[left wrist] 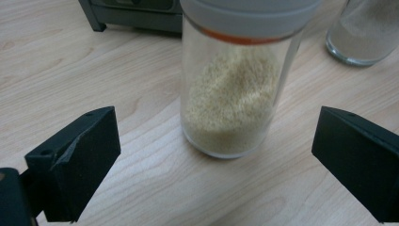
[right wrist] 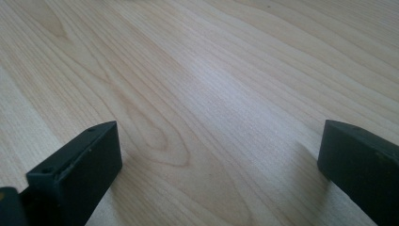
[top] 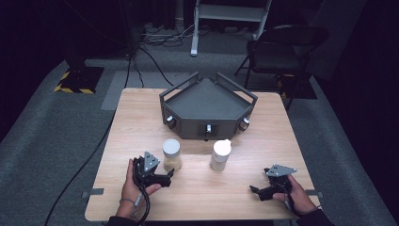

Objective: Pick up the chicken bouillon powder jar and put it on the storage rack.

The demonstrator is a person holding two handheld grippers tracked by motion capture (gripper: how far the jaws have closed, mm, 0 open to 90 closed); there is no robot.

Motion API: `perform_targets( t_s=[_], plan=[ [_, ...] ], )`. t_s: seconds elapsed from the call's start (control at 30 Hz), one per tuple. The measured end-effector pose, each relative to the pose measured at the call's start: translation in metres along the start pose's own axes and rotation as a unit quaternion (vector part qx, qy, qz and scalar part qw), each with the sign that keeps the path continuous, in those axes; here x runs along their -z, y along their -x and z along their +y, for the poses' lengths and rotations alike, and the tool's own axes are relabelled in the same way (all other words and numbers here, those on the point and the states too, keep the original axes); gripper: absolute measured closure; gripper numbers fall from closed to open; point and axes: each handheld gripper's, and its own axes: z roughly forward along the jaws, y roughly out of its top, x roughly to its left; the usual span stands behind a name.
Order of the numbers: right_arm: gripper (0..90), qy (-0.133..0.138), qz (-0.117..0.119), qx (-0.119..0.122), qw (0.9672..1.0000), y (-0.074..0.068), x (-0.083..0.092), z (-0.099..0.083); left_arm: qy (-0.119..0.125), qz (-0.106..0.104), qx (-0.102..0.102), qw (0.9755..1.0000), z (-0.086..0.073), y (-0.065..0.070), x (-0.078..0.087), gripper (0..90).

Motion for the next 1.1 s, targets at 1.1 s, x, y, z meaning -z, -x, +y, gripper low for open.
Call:
perform_targets(
  t_s=[1.1],
  plan=[
    [0.0, 0.000, 0.000, 0.000, 1.0000, 0.000, 0.000, 0.000, 0.027, -0.005, 0.037, 0.9989, 0.013, -0.002, -0.030, 1.1]
  ],
)
